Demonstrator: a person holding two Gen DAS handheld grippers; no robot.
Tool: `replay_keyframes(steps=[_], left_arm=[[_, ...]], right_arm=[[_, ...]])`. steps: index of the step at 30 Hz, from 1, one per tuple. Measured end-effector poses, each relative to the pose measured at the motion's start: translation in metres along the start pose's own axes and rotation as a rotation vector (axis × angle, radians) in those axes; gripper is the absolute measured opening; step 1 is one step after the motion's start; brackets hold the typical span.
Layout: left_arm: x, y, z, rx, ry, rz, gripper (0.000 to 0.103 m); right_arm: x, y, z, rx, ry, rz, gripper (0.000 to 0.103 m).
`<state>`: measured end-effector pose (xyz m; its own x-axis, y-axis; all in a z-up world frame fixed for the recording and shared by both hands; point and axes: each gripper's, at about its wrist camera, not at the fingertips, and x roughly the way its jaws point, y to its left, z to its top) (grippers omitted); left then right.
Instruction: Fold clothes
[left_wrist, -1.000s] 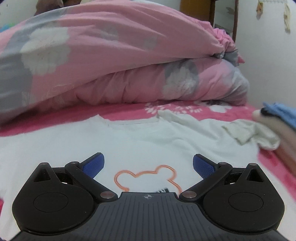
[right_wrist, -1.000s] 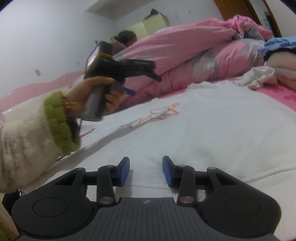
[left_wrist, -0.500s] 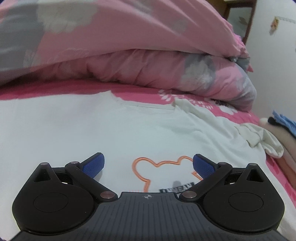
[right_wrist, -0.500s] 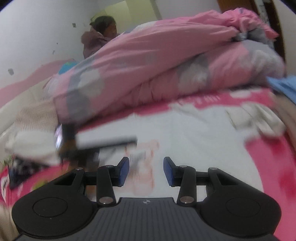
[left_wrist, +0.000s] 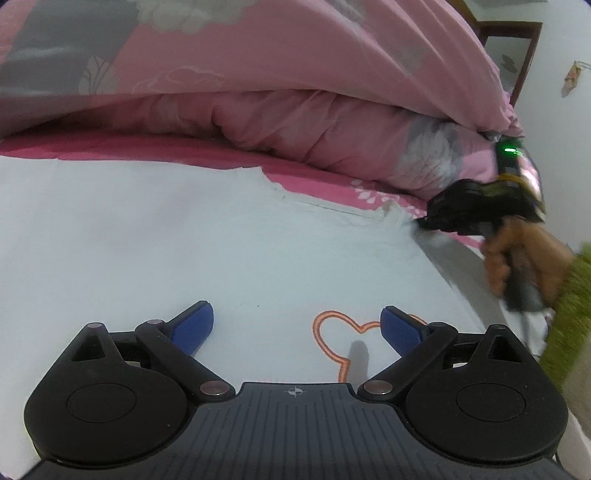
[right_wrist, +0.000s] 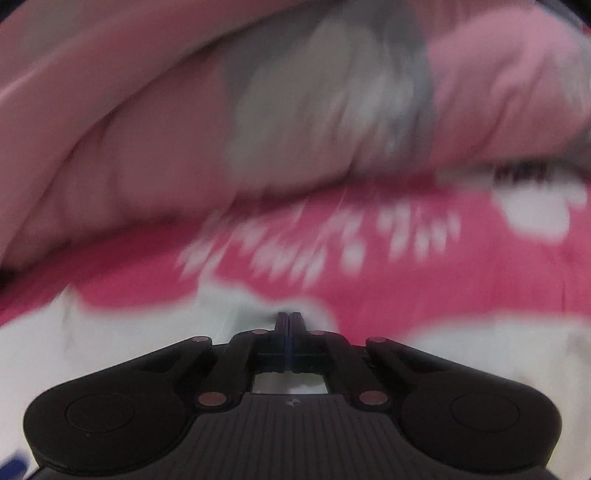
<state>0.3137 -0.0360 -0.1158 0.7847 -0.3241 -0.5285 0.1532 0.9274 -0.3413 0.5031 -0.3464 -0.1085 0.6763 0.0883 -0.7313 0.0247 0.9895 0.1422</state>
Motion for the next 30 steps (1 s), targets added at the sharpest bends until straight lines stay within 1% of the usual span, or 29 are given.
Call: replay_keyframes(steps=[1, 3, 5, 7, 8, 9, 10, 11, 13, 14, 15, 17, 19, 20, 21, 22, 23, 24, 25, 27, 30], left_arm=[[0.0, 0.0, 0.0, 0.002, -0.001, 0.0, 0.099], [0.0, 0.001, 0.0, -0.003, -0.003, -0.004, 0.099], [0.0, 0.002, 0.0, -0.012, -0.005, -0.006, 0.099], [0.0, 0.003, 0.001, -0.016, -0.007, 0.0, 0.099], [0.0, 0.002, 0.001, -0.016, -0.008, 0.005, 0.099], [0.0, 0.002, 0.001, -0.017, -0.008, 0.01, 0.099], [0.0, 0.002, 0.001, -0.017, -0.009, 0.014, 0.099], [0.0, 0.002, 0.001, -0.015, -0.009, 0.015, 0.099], [0.001, 0.002, 0.001, -0.014, -0.01, 0.017, 0.099], [0.001, 0.002, 0.001, -0.01, -0.01, 0.018, 0.099], [0.002, 0.001, 0.0, -0.006, -0.01, 0.019, 0.099], [0.001, 0.001, -0.001, -0.002, -0.012, 0.019, 0.099], [0.0, 0.002, -0.001, -0.003, -0.012, 0.016, 0.1], [0.0, 0.002, 0.0, -0.004, -0.012, 0.015, 0.1], [0.0, 0.002, 0.0, -0.003, -0.011, 0.015, 0.1], [0.001, 0.002, 0.0, -0.002, -0.01, 0.016, 0.1], [0.001, 0.002, 0.0, 0.001, -0.009, 0.018, 0.1], [0.001, 0.001, 0.0, 0.004, -0.008, 0.021, 0.1], [0.001, 0.001, 0.0, 0.006, -0.007, 0.023, 0.1], [0.001, 0.0, -0.001, 0.012, -0.005, 0.028, 0.1], [0.001, -0.001, -0.001, 0.017, -0.004, 0.033, 0.1]], right_arm=[[0.007, -0.003, 0.004, 0.022, -0.007, -0.047, 0.0], [0.008, -0.009, 0.009, 0.084, -0.015, -0.048, 0.0], [-0.015, -0.011, 0.01, 0.106, -0.056, -0.014, 0.0], [-0.048, -0.006, 0.006, 0.061, -0.085, 0.046, 0.001], [-0.064, -0.002, 0.003, 0.029, -0.08, 0.088, 0.005], [-0.074, 0.003, -0.001, -0.003, -0.048, 0.14, 0.012], [-0.079, 0.01, -0.007, -0.032, -0.002, 0.185, 0.016], [-0.075, 0.016, -0.014, -0.053, 0.047, 0.202, 0.018], [-0.055, 0.029, -0.026, -0.087, 0.134, 0.193, 0.017], [-0.044, 0.031, -0.029, -0.092, 0.145, 0.177, 0.017], [-0.03, 0.027, -0.027, -0.083, 0.12, 0.147, 0.014], [-0.011, 0.017, -0.02, -0.045, 0.068, 0.075, 0.012], [-0.015, -0.004, -0.003, 0.056, 0.01, -0.036, 0.018], [-0.024, -0.016, 0.004, 0.089, -0.01, -0.075, 0.02], [-0.039, -0.03, 0.008, 0.102, -0.02, -0.096, 0.02], [-0.056, -0.044, 0.011, 0.115, -0.033, -0.105, 0.02], [-0.08, -0.06, 0.011, 0.13, -0.05, -0.097, 0.023], [-0.106, -0.076, 0.008, 0.149, -0.069, -0.088, 0.031], [-0.13, -0.092, 0.003, 0.167, -0.087, -0.082, 0.033], [-0.171, -0.117, -0.007, 0.177, -0.099, -0.095, 0.036], [-0.218, -0.143, -0.03, 0.149, -0.077, -0.142, 0.038]])
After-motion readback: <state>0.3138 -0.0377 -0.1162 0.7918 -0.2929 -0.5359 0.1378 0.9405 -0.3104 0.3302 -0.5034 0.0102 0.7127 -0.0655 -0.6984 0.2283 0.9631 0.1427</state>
